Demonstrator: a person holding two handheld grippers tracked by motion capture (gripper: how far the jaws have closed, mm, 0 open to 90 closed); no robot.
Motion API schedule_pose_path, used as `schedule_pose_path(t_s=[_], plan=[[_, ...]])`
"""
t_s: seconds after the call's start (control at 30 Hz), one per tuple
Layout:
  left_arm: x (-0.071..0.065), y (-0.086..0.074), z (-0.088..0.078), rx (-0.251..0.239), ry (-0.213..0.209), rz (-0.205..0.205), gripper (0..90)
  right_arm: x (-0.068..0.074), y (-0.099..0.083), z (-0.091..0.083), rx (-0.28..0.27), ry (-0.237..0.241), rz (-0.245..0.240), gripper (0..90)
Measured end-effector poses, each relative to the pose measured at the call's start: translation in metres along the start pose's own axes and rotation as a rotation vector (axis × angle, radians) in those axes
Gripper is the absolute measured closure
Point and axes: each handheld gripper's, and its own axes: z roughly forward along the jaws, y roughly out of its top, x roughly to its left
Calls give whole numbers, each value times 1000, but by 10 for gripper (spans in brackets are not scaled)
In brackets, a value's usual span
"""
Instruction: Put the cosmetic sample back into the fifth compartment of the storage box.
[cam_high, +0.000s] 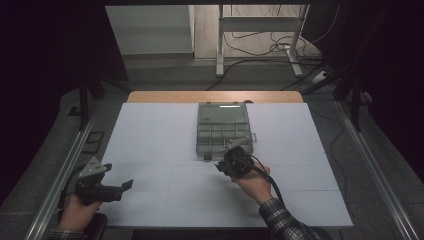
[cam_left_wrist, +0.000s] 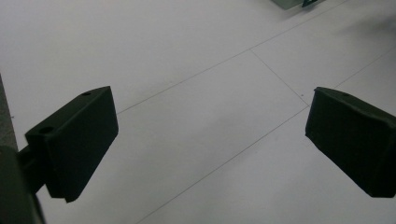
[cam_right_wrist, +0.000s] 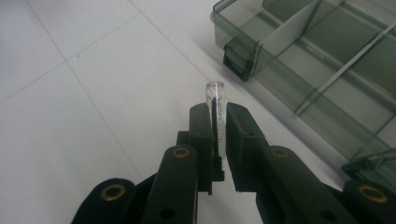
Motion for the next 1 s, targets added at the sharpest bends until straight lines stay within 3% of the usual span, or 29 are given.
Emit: schedule_pose_path(t_s=[1.0], plan=[[1,0,0,-4,-2,-8,32,-15,28,13,-76,-24,33,806]])
